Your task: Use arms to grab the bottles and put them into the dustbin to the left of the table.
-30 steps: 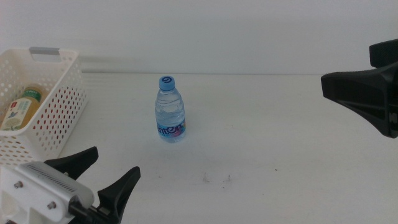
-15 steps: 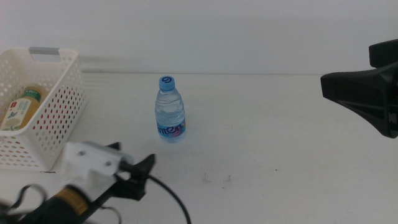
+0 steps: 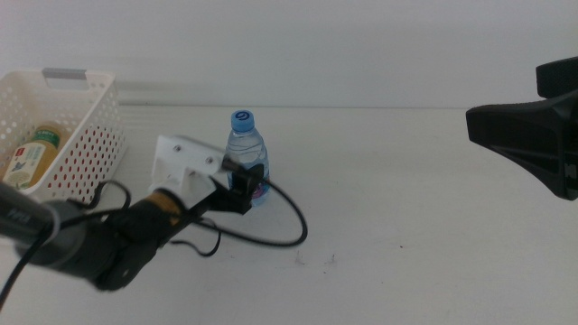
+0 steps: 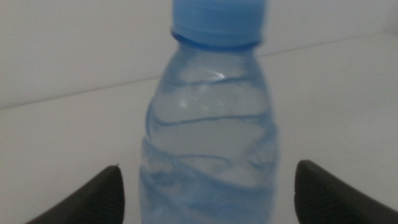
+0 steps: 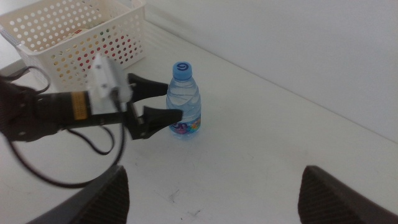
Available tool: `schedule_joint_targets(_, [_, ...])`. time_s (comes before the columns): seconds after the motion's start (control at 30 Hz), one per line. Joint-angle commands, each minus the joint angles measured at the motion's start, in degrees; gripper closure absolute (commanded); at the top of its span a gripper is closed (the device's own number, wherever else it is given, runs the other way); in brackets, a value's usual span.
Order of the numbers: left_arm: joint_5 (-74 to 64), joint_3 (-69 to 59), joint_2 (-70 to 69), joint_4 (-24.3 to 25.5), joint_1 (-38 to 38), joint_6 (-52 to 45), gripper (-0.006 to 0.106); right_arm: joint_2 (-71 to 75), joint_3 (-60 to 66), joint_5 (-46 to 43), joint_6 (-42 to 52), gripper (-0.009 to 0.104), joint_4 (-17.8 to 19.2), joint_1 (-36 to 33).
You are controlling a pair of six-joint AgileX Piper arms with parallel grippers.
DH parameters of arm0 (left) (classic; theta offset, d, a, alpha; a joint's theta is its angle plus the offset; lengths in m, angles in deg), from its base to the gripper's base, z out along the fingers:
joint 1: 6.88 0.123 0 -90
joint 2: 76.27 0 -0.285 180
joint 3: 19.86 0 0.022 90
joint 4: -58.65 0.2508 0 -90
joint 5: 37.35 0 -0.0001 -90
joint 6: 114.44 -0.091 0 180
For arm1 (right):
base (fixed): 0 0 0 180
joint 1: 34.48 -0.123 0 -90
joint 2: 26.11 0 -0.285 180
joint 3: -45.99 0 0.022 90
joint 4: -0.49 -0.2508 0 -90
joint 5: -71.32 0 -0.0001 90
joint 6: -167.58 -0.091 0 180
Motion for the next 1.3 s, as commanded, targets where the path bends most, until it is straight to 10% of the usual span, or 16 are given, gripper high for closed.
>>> schedule_joint_targets(0.0, [-3.94, 3.42, 1.37, 0.77, 0.14, 1.57, 0.007, 0.20, -0.19, -0.60, 0.40, 0.003, 0.11, -0.04])
schedule_joint_targets(0.6, [-3.34, 15.88, 13.31, 0.13, 0.14, 4.77, 0.009, 0.20, -0.19, -0.60, 0.40, 0.003, 0.11, -0.04])
schedule_joint_targets(0.7, [-2.78, 15.76, 12.99, -0.93, 0.14, 2.70, 0.025, 0.20, -0.19, -0.60, 0.40, 0.003, 0.11, -0.04])
schedule_joint_targets(0.93, [-7.57, 8.64, -0.18, 1.10, -0.09, 5.18, 0.102, 0.20, -0.19, -0.60, 0.40, 0.003, 0.11, -0.04])
schedule_joint_targets(1.27, [-48.10, 6.89, -31.35, 1.76, -3.37, 13.27, 0.102, 0.20, -0.19, -0.60, 0.40, 0.003, 0.11, -0.04])
